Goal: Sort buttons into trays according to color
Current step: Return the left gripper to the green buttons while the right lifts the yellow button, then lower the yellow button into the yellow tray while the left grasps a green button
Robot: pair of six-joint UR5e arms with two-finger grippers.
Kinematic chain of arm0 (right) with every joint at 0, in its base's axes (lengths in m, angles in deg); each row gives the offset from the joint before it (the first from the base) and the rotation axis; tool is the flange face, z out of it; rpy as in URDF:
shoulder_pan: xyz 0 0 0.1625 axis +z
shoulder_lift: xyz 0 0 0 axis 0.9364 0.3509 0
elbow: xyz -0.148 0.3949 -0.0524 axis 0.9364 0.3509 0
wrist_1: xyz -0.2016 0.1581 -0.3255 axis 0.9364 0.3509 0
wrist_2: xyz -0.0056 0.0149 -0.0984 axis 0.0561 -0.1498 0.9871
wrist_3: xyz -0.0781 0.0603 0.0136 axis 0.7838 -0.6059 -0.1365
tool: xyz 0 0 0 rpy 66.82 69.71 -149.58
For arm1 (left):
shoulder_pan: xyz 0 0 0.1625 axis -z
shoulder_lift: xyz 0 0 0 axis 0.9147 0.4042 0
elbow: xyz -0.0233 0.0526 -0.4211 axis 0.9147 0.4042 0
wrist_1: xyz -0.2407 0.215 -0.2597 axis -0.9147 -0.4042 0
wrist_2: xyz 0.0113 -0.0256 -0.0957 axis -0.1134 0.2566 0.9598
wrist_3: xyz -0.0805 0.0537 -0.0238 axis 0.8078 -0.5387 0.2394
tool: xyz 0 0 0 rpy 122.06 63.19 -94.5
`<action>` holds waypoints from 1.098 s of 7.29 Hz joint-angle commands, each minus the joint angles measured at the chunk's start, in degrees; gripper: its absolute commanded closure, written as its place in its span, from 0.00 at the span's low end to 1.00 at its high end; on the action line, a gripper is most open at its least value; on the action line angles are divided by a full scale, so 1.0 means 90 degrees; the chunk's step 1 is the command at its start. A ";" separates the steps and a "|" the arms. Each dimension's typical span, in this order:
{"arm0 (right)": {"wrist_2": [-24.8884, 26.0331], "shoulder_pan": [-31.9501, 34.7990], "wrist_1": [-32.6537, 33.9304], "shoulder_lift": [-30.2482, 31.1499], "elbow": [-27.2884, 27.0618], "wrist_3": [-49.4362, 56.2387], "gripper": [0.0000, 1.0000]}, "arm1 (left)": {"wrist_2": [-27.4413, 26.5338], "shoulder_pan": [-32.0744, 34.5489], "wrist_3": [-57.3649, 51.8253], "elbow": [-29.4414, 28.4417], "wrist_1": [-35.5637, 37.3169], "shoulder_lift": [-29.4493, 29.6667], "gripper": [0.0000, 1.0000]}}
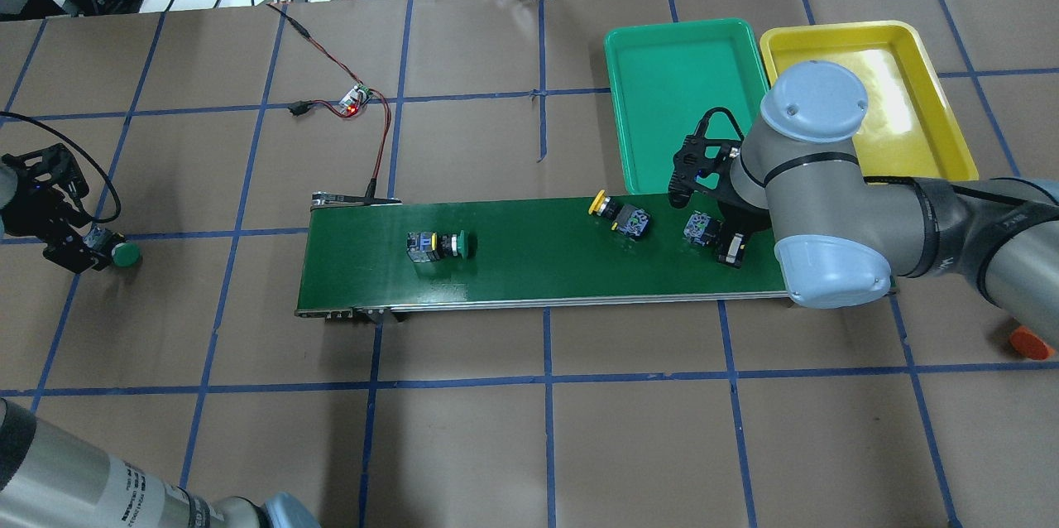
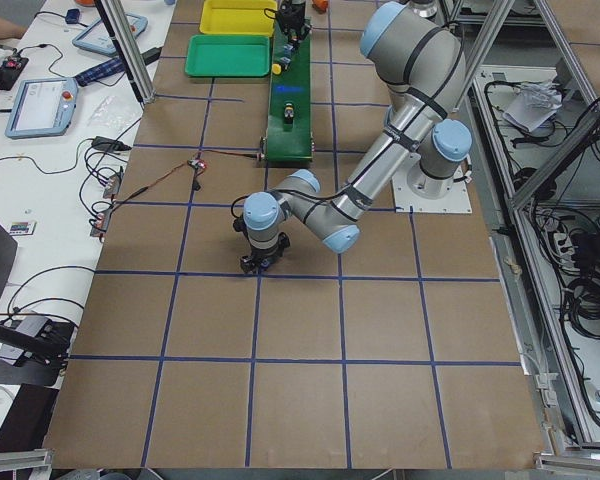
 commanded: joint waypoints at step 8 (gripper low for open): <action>-0.0854 -0.2841 0.0064 -0.1649 0.1943 0.5716 0.91 | 0.0450 0.0103 0.0301 -0.0014 -0.0127 -0.0138 1.00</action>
